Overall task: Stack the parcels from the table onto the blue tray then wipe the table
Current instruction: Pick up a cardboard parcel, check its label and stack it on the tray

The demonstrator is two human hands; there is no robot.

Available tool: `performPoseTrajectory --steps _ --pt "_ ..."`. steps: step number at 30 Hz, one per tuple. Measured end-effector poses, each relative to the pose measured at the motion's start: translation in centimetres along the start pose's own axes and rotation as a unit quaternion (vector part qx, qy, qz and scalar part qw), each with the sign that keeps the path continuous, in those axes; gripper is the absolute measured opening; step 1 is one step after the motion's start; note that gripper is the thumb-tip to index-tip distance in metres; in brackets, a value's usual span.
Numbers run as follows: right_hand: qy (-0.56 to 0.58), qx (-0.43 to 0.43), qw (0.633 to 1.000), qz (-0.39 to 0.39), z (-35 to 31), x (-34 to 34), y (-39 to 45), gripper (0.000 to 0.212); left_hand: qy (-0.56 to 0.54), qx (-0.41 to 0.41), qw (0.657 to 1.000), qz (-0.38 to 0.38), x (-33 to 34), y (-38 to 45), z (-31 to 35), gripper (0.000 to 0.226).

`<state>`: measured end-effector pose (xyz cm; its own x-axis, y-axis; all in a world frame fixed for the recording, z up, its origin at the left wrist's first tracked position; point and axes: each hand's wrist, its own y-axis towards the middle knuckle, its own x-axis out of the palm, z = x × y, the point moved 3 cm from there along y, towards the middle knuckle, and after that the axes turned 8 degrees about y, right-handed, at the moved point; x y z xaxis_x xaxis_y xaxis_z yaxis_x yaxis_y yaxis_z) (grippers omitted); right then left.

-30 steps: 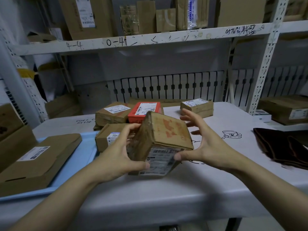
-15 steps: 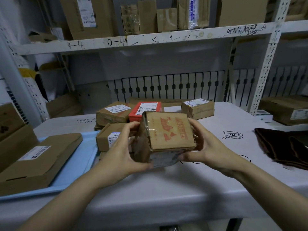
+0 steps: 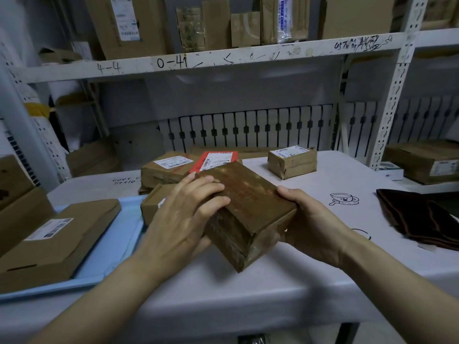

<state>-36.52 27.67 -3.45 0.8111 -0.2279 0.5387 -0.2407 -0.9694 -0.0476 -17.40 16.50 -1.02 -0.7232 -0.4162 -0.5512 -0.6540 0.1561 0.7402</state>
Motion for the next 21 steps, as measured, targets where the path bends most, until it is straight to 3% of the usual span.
performPoseTrajectory --steps 3,6,13,21 --pt "-0.008 -0.011 1.000 0.001 0.31 -0.26 0.44 0.033 0.012 0.018 1.000 -0.017 -0.06 -0.13 -0.21 0.065" --pt "-0.031 -0.041 0.998 -0.020 0.12 -0.17 0.40 0.022 0.025 0.028 0.999 -0.030 0.00 -0.55 -0.47 0.065" --pt "-0.055 -0.088 0.994 -0.027 -0.16 -0.18 0.64 0.046 0.035 0.036 0.998 -0.029 -0.02 -0.63 -0.49 0.053" --pt "-0.049 -0.087 0.994 -0.035 -0.17 -0.29 0.70 0.042 0.044 0.035 0.998 -0.022 0.09 -0.50 -0.47 0.069"
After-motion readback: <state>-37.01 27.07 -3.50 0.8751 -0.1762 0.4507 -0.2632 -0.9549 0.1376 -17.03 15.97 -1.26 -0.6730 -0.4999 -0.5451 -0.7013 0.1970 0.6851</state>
